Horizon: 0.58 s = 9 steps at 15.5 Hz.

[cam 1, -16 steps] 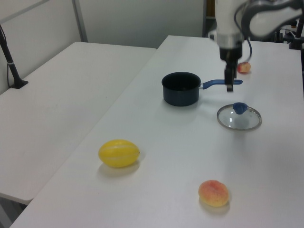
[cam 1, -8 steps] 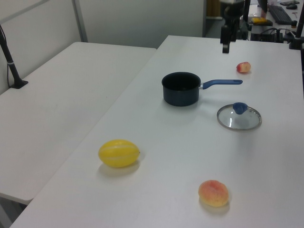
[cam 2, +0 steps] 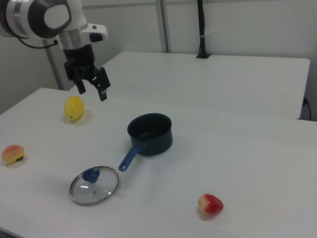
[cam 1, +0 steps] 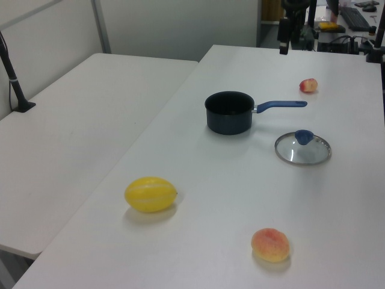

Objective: Open lid

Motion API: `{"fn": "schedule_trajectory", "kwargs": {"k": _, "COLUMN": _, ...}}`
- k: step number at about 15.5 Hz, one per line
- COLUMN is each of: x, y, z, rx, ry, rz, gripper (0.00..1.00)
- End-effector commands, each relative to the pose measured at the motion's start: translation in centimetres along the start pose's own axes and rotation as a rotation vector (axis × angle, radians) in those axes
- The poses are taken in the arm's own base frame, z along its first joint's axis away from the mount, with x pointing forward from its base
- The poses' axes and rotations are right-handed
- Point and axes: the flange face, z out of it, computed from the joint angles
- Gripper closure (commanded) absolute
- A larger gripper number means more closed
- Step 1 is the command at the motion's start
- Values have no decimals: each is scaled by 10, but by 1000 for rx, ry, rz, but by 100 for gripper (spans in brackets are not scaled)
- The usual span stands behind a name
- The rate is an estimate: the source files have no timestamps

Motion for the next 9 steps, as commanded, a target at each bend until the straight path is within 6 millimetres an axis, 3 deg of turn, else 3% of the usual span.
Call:
{"fn": "schedule_trajectory", "kwargs": {"k": 1, "x": -8, "y": 9, "z": -24, "rx": 74, "ry": 50, "rz": -98, "gripper": 0}}
{"fn": "schedule_trajectory", "kwargs": {"k": 9, "x": -12, "y": 12, "z": -29, "rx": 76, "ry": 50, "rz": -98, "gripper": 0}}
